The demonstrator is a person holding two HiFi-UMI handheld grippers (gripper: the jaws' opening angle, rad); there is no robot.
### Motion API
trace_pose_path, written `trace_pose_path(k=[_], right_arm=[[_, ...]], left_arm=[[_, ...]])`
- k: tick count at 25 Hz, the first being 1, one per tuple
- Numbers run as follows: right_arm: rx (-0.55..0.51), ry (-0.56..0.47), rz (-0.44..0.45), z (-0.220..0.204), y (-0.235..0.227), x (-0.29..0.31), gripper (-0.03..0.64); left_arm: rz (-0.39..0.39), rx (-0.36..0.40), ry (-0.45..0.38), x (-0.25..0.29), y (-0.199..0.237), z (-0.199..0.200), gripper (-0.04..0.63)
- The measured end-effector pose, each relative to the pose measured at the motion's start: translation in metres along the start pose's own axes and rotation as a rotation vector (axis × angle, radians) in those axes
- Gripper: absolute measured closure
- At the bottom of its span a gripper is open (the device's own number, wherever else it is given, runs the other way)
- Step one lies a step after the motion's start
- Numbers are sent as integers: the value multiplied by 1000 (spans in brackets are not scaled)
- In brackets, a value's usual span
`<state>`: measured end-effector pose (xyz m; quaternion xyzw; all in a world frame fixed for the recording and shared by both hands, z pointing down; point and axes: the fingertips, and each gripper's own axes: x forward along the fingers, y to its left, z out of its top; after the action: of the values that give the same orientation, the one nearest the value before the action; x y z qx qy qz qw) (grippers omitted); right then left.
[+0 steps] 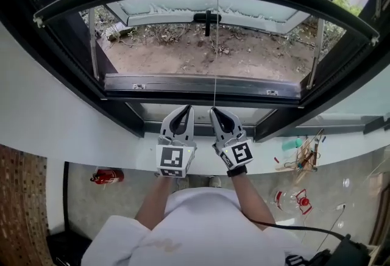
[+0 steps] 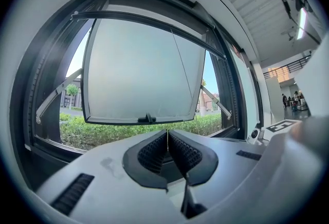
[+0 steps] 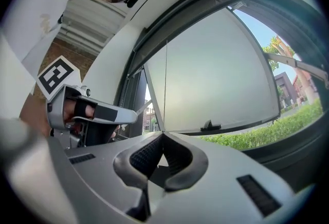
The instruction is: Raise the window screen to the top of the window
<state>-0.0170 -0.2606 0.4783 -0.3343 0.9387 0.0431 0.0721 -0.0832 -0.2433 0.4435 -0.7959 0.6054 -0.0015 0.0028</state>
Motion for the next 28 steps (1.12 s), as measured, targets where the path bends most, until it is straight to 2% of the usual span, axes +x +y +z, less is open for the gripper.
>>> trace_pose_path(k=[15, 28], right_arm=[[-37, -88, -42, 58, -14, 11, 617], [-95, -208, -49, 133, -13, 21, 615]], left_arm=[[-49, -18, -111, 17, -5, 49, 588], [-114, -22, -151, 24, -6, 69, 588]])
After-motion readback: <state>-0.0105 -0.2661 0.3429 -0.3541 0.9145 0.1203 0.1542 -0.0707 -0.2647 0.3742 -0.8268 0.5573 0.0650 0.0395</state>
